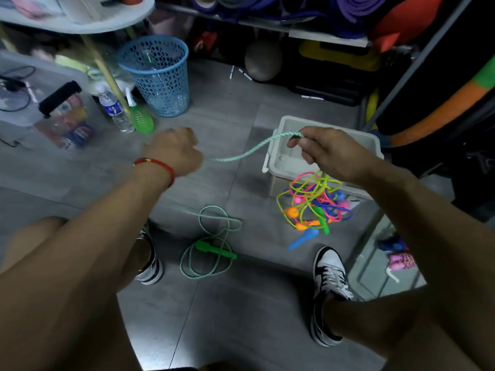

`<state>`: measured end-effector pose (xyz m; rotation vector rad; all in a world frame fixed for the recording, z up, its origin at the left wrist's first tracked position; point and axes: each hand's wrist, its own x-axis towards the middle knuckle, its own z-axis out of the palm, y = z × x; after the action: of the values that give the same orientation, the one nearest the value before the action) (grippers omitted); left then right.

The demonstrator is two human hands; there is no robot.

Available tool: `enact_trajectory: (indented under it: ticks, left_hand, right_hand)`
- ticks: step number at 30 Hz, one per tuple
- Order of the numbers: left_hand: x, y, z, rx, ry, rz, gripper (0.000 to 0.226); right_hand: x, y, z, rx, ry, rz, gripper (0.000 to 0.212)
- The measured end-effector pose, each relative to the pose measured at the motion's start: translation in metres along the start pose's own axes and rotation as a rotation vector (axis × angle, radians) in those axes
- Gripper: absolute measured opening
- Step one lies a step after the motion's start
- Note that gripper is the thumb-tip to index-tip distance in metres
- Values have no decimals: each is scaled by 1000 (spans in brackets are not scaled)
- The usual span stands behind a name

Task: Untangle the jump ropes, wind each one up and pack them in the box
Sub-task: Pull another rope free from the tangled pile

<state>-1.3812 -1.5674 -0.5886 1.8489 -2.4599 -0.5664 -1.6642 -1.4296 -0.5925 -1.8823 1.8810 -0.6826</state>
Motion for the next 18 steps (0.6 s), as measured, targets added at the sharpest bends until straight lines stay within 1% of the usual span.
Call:
enact_trajectory:
  ticks: [2,3,4,5,6,7,8,10,12,14,15,16,18]
  left_hand:
    - [-13,22,23,-244,-178,239,72]
    - [-19,34,36,-383,-266,348,74]
    - [-26,47,47,-481,-328,429,70]
    - [-30,56,57,-541,-362,479,57]
    - [-33,63,63,-551,-362,506,39]
    - [-35,66,63,-537,-310,537,24]
    - [-36,69,60,-504,-230,572,22]
    - [-40,71,52,-447,-82,639,31]
    - [-43,70,42,-479,-5,668,32]
    - [-42,66,35,-653,54,603,34]
    - [-41,63,30,-737,98,557,35]
    - [-39,57,25,-776,153,526,36]
    - [-35,45,16,-806,272,447,36]
  right_hand:
    - [-1,-16,0,-80,-36,-53,21]
    - [-2,-22,1,-74,-59,-64,17]
    - [-3,-28,4,-60,-78,-74,13]
    - [-3,-32,6,-48,-93,-91,11]
    - [-4,-35,7,-47,-110,-111,11]
    - [-4,-33,9,-41,-135,-116,11]
    - [-3,-28,10,-36,-175,-96,10]
    - [-3,-14,17,-48,-238,-60,9]
    - [-6,8,32,-107,-296,-45,8]
    - [-14,34,52,-147,-382,4,16]
    - [-18,43,56,-150,-399,45,16]
    - [-20,49,57,-129,-387,83,14]
    - [-17,55,50,-93,-260,72,16]
